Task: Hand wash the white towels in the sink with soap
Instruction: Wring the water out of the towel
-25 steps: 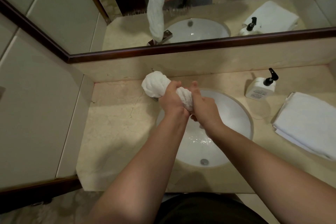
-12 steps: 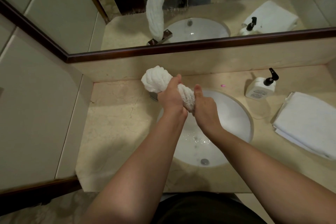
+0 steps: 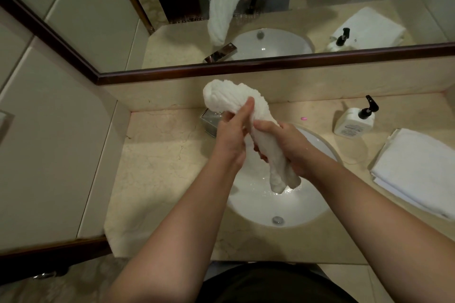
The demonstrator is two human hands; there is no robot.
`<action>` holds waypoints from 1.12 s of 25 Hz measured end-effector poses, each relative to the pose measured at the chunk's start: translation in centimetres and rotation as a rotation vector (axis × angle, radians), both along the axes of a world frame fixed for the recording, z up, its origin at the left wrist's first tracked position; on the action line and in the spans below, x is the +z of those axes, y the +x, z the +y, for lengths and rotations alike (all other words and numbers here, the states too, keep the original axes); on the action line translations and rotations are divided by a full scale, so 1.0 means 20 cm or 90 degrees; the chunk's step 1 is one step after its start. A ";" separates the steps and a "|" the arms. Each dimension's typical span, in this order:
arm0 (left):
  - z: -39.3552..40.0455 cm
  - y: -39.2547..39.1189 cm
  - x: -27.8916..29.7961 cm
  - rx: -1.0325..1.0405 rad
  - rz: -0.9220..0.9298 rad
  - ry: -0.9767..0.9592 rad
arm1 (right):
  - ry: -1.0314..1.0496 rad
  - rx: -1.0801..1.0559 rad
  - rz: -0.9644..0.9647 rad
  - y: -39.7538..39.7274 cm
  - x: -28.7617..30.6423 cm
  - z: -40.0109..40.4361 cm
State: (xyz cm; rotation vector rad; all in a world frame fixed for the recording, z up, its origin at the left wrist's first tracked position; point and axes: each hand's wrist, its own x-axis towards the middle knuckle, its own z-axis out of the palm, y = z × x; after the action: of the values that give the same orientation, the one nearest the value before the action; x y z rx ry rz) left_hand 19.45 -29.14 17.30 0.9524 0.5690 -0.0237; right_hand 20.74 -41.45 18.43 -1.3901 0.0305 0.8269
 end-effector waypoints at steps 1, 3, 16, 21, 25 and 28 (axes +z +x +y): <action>0.03 -0.02 -0.01 -0.042 -0.028 -0.081 | 0.025 0.000 0.045 -0.01 0.01 0.00; 0.05 -0.05 -0.05 -0.122 -0.092 -0.215 | 0.075 0.043 0.135 -0.01 0.05 -0.02; -0.03 -0.01 0.07 -0.027 0.005 -0.142 | -0.146 -0.065 0.009 -0.11 0.12 -0.02; -0.14 0.02 0.03 0.070 0.136 -0.065 | -0.284 -0.116 -0.215 -0.15 -0.04 -0.02; -0.15 0.02 -0.01 0.109 0.151 -0.047 | -0.323 -0.112 -0.303 -0.12 -0.09 -0.03; -0.19 -0.02 0.02 0.103 0.123 -0.131 | -0.337 -0.149 -0.341 -0.10 -0.09 -0.06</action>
State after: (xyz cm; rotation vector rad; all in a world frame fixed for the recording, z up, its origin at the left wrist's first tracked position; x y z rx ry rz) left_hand 19.00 -32.91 17.61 0.7056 0.8045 -0.0285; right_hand 18.73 -42.63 16.66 -2.0279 -0.0027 0.2323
